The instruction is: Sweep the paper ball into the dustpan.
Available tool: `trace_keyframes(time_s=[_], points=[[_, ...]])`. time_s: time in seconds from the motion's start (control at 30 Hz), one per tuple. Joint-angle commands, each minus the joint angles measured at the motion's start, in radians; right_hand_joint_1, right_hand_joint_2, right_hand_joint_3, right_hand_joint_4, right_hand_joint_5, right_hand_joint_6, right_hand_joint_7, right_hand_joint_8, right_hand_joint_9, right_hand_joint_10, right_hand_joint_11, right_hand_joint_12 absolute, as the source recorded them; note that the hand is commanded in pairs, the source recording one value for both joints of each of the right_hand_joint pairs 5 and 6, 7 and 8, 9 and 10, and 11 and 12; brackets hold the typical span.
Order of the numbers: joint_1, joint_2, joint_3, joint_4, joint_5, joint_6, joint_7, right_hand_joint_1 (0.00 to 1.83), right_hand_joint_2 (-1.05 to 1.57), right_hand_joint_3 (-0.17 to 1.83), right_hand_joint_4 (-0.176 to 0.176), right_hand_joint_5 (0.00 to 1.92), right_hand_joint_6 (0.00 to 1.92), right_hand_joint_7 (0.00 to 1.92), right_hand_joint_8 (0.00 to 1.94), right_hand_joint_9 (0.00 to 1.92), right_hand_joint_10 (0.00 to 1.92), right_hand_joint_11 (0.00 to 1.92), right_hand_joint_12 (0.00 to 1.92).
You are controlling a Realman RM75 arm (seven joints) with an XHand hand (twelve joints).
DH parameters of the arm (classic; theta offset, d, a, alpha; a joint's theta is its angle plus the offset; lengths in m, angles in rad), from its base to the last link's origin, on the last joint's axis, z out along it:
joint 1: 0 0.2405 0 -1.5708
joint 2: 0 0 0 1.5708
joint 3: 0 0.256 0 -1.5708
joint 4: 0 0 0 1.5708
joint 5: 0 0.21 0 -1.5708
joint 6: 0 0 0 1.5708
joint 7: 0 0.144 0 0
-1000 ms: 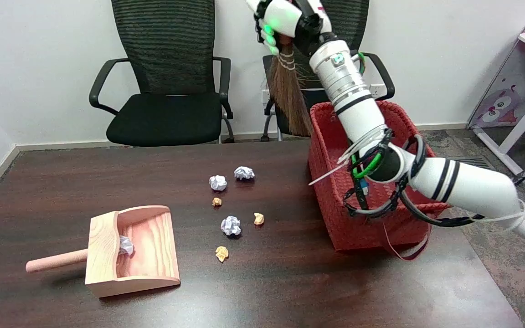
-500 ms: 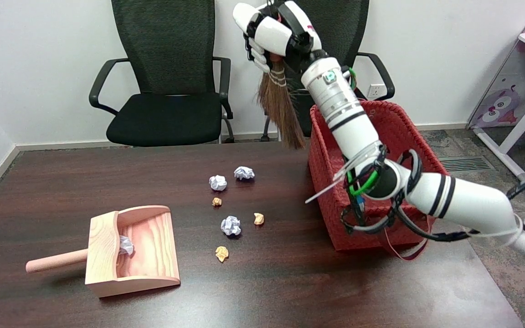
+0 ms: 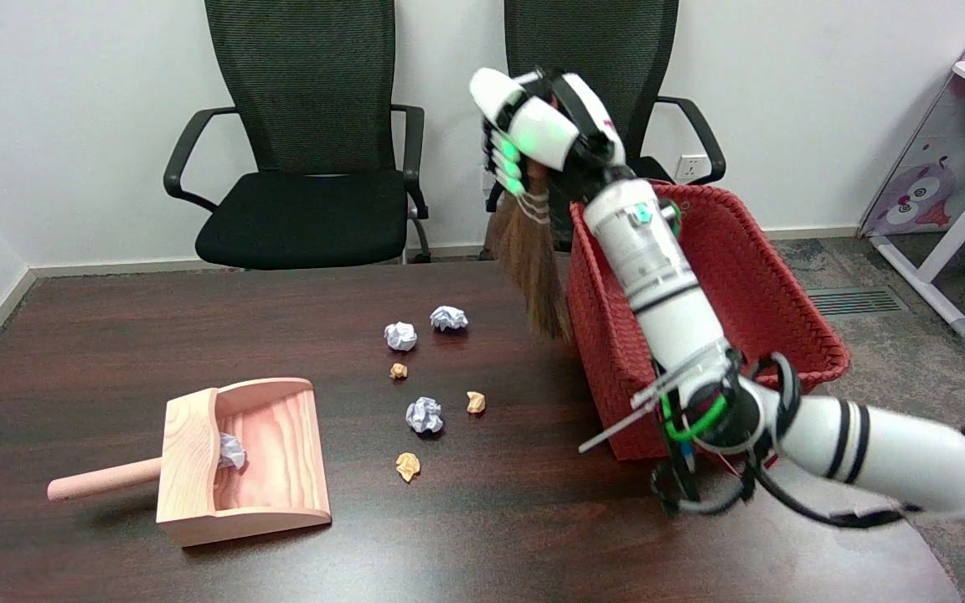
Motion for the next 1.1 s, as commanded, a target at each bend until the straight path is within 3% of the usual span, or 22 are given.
trace_keyframes(time_s=[0.03, 0.23, 0.37, 0.5, 0.83, 0.9, 0.93, 1.1], points=[[-0.375, -0.005, 0.082, -0.119, -0.129, -0.280, 0.000, 0.96, 1.57, 1.58, 0.176, 1.92, 1.92, 1.92, 1.92, 1.92, 1.92, 1.92, 1.92], [-0.423, -0.117, 0.082, -0.059, -0.172, -0.329, -0.002, 0.96, 1.57, 1.60, 0.176, 1.92, 1.92, 1.92, 1.92, 1.92, 1.92, 1.92, 1.92], [-0.403, -0.293, 0.107, 0.050, -0.232, -0.271, -0.002, 0.96, 1.57, 1.62, 0.176, 1.92, 1.92, 1.92, 1.92, 1.92, 1.92, 1.92, 1.92], [-0.397, -0.415, 0.170, 0.117, -0.262, -0.227, -0.002, 0.97, 1.57, 1.63, 0.176, 1.92, 1.92, 1.92, 1.92, 1.92, 1.92, 1.92, 1.92], [-0.354, -0.595, 0.221, 0.271, -0.355, -0.236, -0.003, 0.97, 1.57, 1.63, 0.176, 1.92, 1.92, 1.92, 1.92, 1.92, 1.92, 1.92, 1.92], [-0.346, -0.625, 0.240, 0.305, -0.412, -0.232, -0.005, 0.97, 1.57, 1.63, 0.145, 1.92, 1.92, 1.92, 1.92, 1.92, 1.92, 1.92, 1.92], [-0.345, -0.641, 0.259, 0.321, -0.443, -0.220, -0.005, 0.96, 1.57, 1.62, 0.176, 1.92, 1.92, 1.92, 1.92, 1.92, 1.92, 1.92, 1.92], [-0.358, -0.717, 0.354, 0.331, -0.571, -0.129, -0.005, 0.98, 1.57, 1.59, 0.176, 1.92, 1.92, 1.92, 1.92, 1.92, 1.92, 1.92, 1.92]])
